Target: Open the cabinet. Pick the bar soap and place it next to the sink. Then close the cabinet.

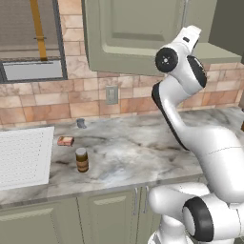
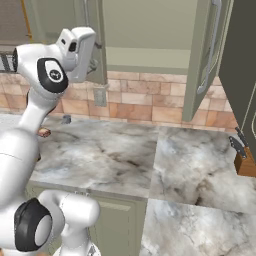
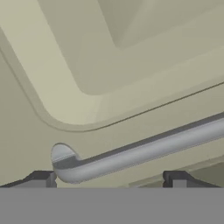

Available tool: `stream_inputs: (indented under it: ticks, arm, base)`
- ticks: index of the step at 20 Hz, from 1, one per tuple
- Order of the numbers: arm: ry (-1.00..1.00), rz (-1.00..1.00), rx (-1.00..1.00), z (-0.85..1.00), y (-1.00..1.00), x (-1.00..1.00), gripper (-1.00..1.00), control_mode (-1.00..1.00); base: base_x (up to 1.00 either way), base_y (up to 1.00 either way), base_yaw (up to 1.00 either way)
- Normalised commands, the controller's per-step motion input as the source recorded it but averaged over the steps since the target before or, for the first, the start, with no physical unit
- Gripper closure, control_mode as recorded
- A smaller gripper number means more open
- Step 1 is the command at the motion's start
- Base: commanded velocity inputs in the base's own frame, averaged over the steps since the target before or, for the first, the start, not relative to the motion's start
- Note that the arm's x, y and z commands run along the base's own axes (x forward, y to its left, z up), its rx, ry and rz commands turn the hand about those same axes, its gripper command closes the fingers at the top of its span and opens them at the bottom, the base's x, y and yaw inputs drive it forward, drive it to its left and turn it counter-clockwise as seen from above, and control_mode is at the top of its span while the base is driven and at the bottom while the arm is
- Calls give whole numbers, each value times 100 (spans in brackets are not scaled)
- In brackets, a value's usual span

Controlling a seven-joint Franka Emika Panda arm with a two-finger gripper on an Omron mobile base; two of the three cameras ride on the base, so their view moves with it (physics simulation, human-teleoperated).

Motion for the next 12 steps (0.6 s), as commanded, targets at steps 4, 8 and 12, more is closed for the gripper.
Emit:
stream_inputs:
  ticks: [4,8,12]
  arm:
    - [0,14,0,1,-14,43,-100,-100]
    - [0,14,0,0,-9,39,-100,-100]
    - [4,14,0,0,-8,50,-100,-100]
  base:
    - [0,0,0]
    - [0,0,0]
    - [0,0,0]
